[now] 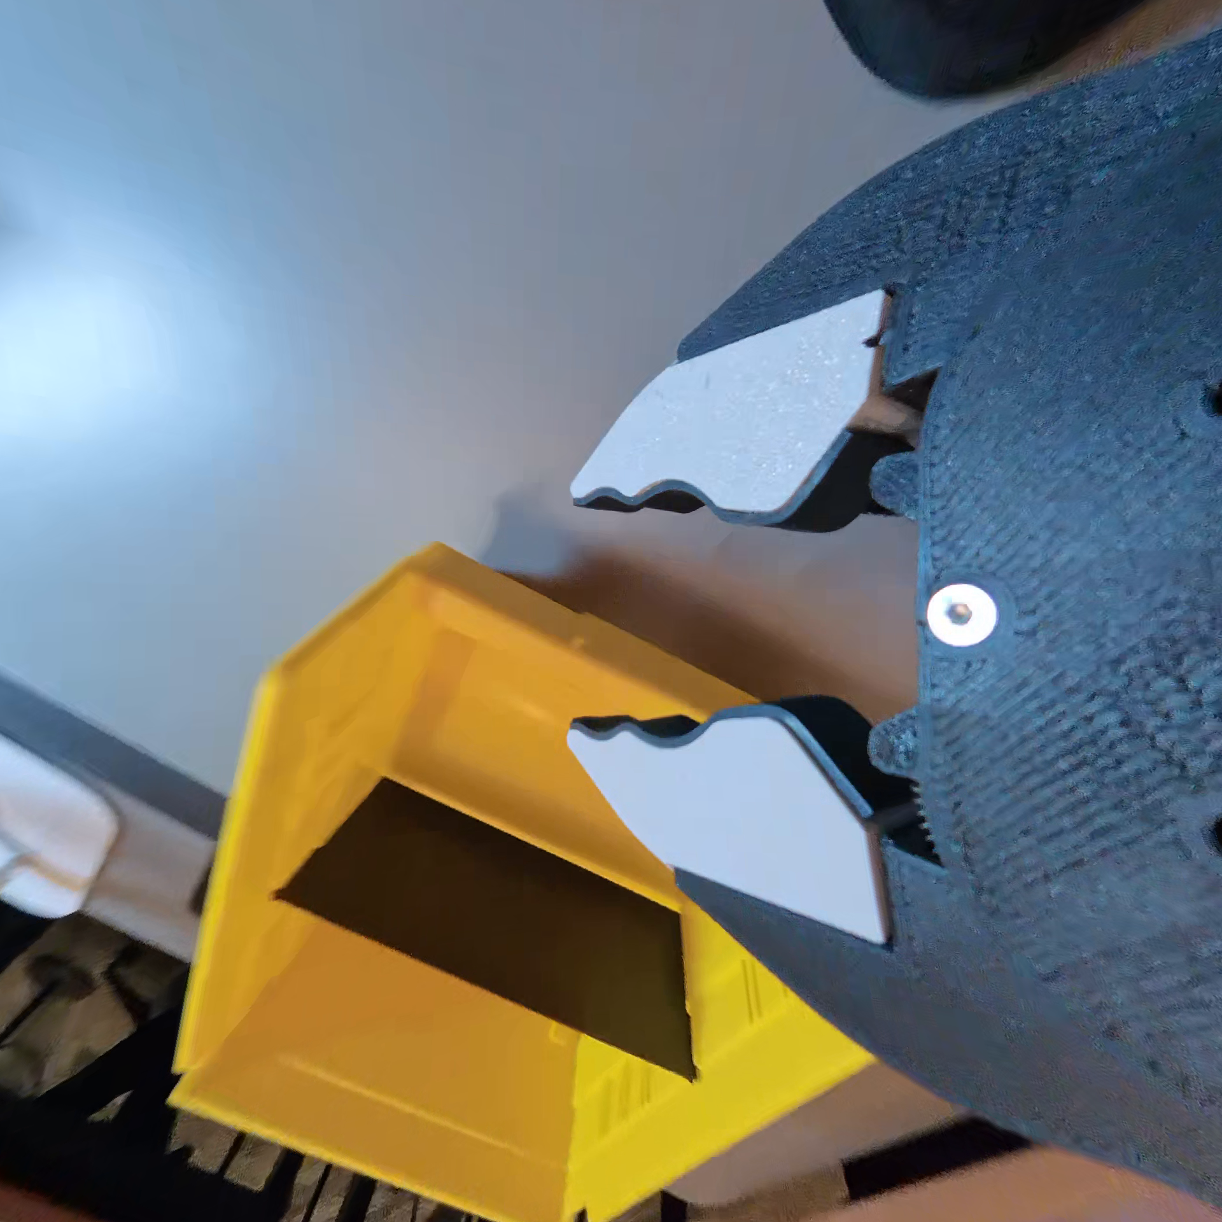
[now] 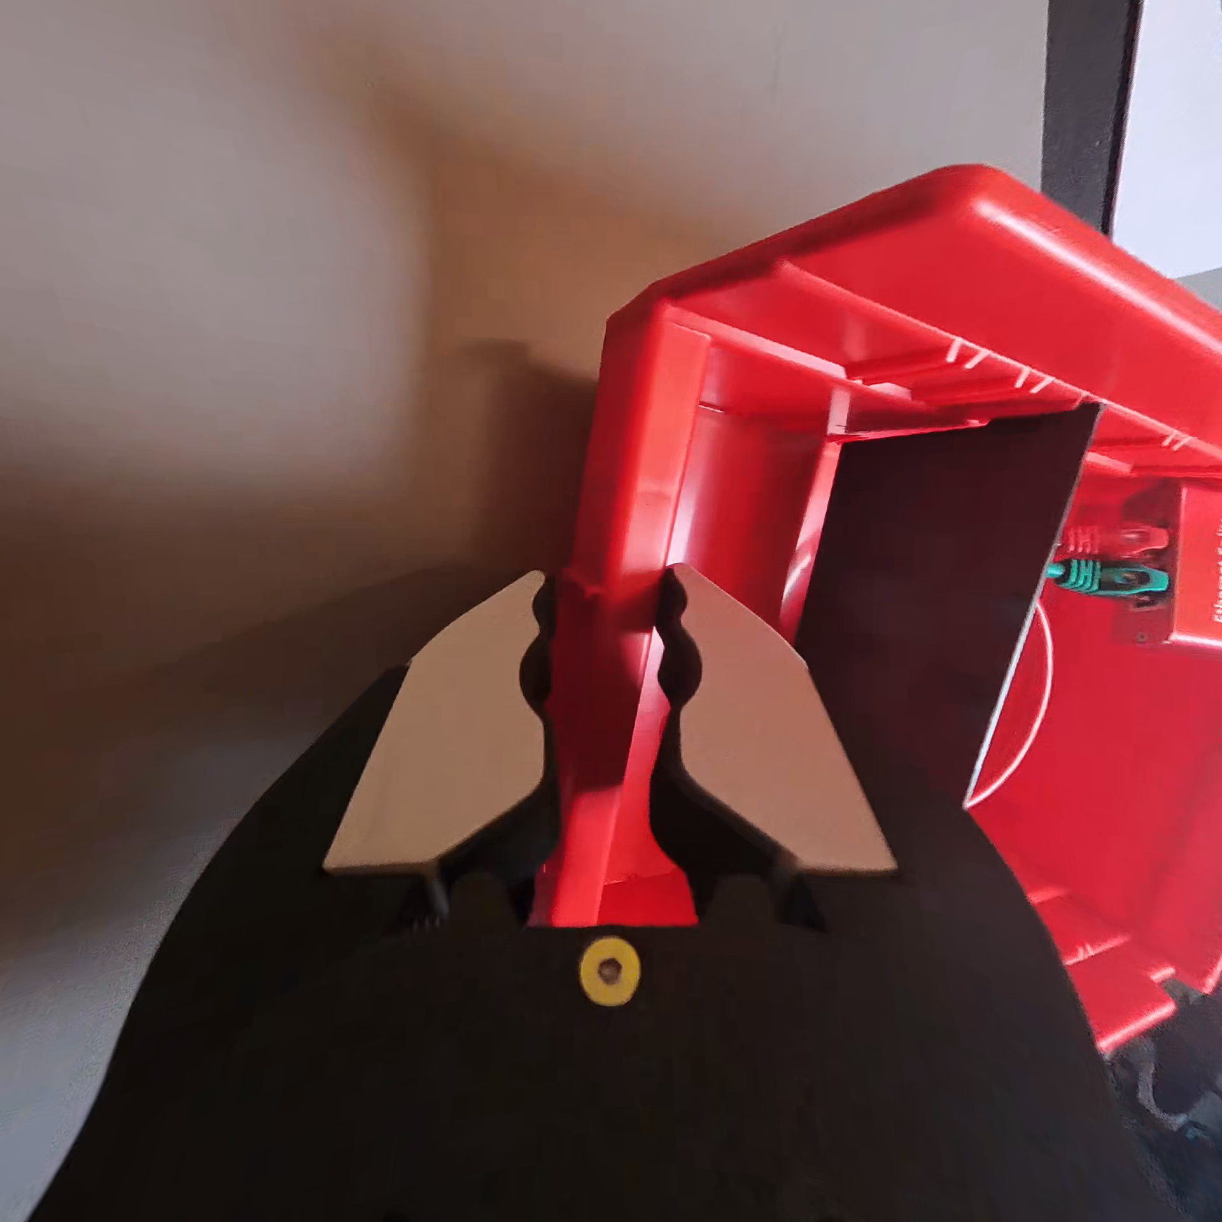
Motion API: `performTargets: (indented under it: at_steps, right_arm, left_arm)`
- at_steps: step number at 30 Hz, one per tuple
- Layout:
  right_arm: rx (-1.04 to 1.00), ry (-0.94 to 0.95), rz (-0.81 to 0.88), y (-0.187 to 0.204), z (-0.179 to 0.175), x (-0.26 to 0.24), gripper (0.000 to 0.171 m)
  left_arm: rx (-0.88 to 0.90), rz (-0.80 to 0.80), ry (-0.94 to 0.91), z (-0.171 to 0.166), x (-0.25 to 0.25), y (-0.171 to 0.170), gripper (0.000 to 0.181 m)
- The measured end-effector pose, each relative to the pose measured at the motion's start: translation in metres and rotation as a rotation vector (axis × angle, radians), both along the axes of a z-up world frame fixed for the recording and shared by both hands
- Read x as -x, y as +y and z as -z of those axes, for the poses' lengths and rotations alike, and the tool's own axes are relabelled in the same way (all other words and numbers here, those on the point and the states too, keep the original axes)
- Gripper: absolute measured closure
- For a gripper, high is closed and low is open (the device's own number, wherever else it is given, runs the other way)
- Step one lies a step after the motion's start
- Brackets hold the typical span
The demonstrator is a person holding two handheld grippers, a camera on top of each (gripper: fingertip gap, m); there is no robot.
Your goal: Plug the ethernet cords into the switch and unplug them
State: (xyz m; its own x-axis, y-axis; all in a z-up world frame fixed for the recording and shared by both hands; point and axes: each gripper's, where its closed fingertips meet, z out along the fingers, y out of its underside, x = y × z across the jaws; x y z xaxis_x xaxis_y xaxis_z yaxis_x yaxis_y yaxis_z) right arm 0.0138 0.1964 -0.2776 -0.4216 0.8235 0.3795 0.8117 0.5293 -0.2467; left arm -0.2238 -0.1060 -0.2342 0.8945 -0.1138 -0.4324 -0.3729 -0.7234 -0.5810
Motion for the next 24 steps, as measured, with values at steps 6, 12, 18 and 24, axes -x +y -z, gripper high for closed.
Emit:
performTargets:
  at_steps: [6, 12, 18, 24]
  right_arm:
    - [0.005, 0.017, -0.104, -0.035, 0.0, -0.028, 0.143]
    - [0.056, 0.049, -0.289, -0.102, -0.001, -0.057, 0.142]
    - [0.133, 0.281, -0.294, -0.156, -0.03, -0.07, 0.144]
    - [0.272, 0.761, 0.132, -0.113, -0.1, -0.103, 0.142]
  left_arm:
    - [0.233, 0.046, 0.219, 0.033, 0.044, -0.013, 0.139]
    - [0.293, 0.106, 0.329, 0.047, 0.053, 0.005, 0.148]
    - [0.183, 0.193, 0.318, 0.046, 0.031, 0.036, 0.15]
    - [0.111, 0.307, 0.282, 0.046, -0.018, 0.073, 0.15]
